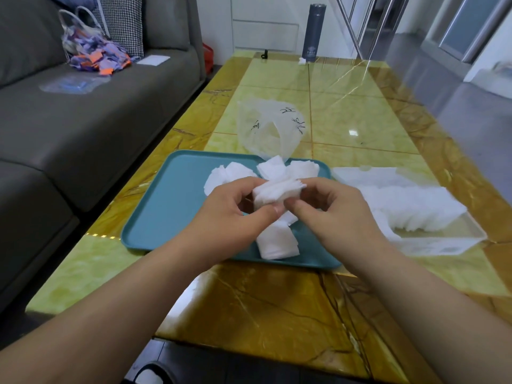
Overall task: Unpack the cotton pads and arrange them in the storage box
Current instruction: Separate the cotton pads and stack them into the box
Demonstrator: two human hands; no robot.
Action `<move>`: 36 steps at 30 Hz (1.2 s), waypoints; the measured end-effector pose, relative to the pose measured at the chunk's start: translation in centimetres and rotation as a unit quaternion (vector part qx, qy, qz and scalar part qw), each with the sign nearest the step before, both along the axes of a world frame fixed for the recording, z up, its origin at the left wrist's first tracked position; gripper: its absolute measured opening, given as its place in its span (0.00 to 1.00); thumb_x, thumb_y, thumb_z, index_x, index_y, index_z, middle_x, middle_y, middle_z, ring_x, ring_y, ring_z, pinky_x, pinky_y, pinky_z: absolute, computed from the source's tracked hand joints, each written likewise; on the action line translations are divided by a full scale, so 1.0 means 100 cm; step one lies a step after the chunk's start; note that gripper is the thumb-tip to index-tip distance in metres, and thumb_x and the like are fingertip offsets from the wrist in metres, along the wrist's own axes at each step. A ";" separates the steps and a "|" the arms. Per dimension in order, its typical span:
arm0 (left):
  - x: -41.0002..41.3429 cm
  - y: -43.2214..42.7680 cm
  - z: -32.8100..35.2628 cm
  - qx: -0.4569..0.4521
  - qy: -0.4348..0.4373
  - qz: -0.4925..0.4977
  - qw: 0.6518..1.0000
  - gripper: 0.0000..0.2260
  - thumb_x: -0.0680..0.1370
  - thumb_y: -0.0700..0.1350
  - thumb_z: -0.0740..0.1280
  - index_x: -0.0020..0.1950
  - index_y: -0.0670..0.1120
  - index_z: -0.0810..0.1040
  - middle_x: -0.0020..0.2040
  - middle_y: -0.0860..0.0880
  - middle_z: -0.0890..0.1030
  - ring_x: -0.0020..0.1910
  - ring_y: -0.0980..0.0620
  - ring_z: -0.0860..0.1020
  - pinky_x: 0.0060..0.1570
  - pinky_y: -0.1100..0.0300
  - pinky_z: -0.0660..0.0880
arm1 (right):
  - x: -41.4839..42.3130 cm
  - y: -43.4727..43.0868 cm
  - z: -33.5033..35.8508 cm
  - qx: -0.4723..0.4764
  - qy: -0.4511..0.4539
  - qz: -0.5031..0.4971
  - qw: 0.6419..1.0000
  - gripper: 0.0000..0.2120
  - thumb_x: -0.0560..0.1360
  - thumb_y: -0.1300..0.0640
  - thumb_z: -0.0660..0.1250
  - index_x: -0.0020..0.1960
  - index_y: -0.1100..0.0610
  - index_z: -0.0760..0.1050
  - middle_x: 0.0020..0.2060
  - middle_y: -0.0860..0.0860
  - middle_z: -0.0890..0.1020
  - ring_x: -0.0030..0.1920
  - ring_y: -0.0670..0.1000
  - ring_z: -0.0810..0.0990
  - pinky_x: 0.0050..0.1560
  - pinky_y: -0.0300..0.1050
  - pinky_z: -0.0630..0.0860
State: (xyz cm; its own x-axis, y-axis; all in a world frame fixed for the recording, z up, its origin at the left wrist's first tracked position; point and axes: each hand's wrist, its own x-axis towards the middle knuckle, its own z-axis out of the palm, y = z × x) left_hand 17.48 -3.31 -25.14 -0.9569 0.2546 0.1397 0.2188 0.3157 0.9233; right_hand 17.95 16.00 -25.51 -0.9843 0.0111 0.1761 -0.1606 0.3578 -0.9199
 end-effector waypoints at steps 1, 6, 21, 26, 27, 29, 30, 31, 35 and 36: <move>0.000 0.002 0.001 0.015 -0.017 -0.013 1.000 0.07 0.80 0.45 0.72 0.56 0.54 0.85 0.48 0.52 0.85 0.49 0.50 0.83 0.49 0.56 0.82 | 0.001 0.001 0.000 -0.034 -0.011 -0.005 0.999 0.12 0.76 0.63 0.74 0.51 0.46 0.85 0.45 0.42 0.88 0.49 0.41 0.86 0.52 0.37 0.82; 0.001 0.007 0.004 0.042 -0.063 -0.043 0.996 0.10 0.84 0.43 0.66 0.62 0.52 0.83 0.51 0.47 0.85 0.51 0.48 0.84 0.47 0.55 0.84 | 0.000 0.009 0.001 -0.093 -0.032 -0.032 0.995 0.09 0.79 0.61 0.72 0.53 0.48 0.85 0.47 0.45 0.89 0.50 0.48 0.87 0.55 0.51 0.85; -0.002 0.014 0.001 0.097 -0.177 -0.083 0.976 0.13 0.81 0.50 0.63 0.59 0.61 0.84 0.52 0.52 0.86 0.50 0.53 0.83 0.44 0.52 0.75 | -0.002 0.009 -0.004 -0.079 -0.059 -0.024 0.995 0.17 0.78 0.59 0.73 0.66 0.52 0.82 0.54 0.46 0.87 0.55 0.45 0.86 0.61 0.54 0.82; 0.002 0.020 0.000 0.033 -0.119 -0.072 0.990 0.12 0.85 0.41 0.62 0.62 0.56 0.79 0.41 0.65 0.83 0.43 0.65 0.81 0.38 0.70 0.74 | 0.000 0.008 -0.003 -0.088 -0.086 0.018 0.992 0.24 0.77 0.62 0.73 0.71 0.50 0.76 0.57 0.47 0.84 0.54 0.43 0.85 0.60 0.47 0.82; 0.003 0.022 0.000 0.031 -0.123 -0.071 0.989 0.12 0.84 0.40 0.62 0.62 0.55 0.79 0.40 0.66 0.82 0.42 0.66 0.80 0.37 0.72 0.73 | 0.001 0.008 -0.002 -0.076 -0.084 0.020 0.993 0.23 0.77 0.62 0.74 0.70 0.51 0.77 0.57 0.46 0.84 0.54 0.43 0.85 0.60 0.46 0.82; 0.003 0.023 0.000 0.014 -0.114 -0.056 0.992 0.12 0.83 0.40 0.64 0.61 0.55 0.79 0.42 0.63 0.83 0.44 0.62 0.81 0.39 0.70 0.74 | 0.003 0.010 0.000 -0.060 -0.071 0.008 0.996 0.17 0.75 0.63 0.76 0.62 0.52 0.82 0.51 0.47 0.87 0.52 0.45 0.86 0.58 0.48 0.83; 0.003 0.023 -0.001 0.001 -0.095 -0.045 0.994 0.11 0.82 0.41 0.66 0.60 0.56 0.79 0.45 0.60 0.83 0.47 0.58 0.82 0.42 0.66 0.75 | 0.003 0.012 0.000 -0.057 -0.062 0.000 0.996 0.14 0.74 0.64 0.76 0.57 0.52 0.83 0.48 0.48 0.88 0.50 0.47 0.87 0.55 0.47 0.84; 0.002 0.022 -0.002 -0.010 -0.074 -0.033 0.997 0.10 0.82 0.43 0.67 0.59 0.56 0.80 0.48 0.58 0.84 0.48 0.56 0.82 0.44 0.61 0.77 | 0.004 0.014 0.001 -0.055 -0.056 -0.004 0.997 0.12 0.73 0.64 0.77 0.54 0.53 0.84 0.46 0.49 0.88 0.49 0.48 0.87 0.53 0.46 0.84; 0.002 0.020 -0.005 -0.034 -0.017 0.004 0.999 0.05 0.80 0.49 0.71 0.53 0.58 0.84 0.46 0.53 0.82 0.41 0.48 0.78 0.43 0.52 0.77 | 0.006 0.016 -0.001 -0.057 -0.062 -0.012 0.996 0.12 0.74 0.64 0.77 0.55 0.54 0.82 0.48 0.50 0.88 0.50 0.49 0.87 0.54 0.47 0.84; 0.001 0.019 -0.005 -0.035 -0.010 0.007 0.999 0.04 0.79 0.49 0.72 0.52 0.58 0.85 0.43 0.52 0.81 0.38 0.48 0.75 0.41 0.52 0.75 | 0.007 0.016 -0.002 -0.058 -0.065 -0.018 0.996 0.14 0.74 0.65 0.76 0.58 0.54 0.82 0.49 0.49 0.88 0.51 0.47 0.87 0.57 0.48 0.84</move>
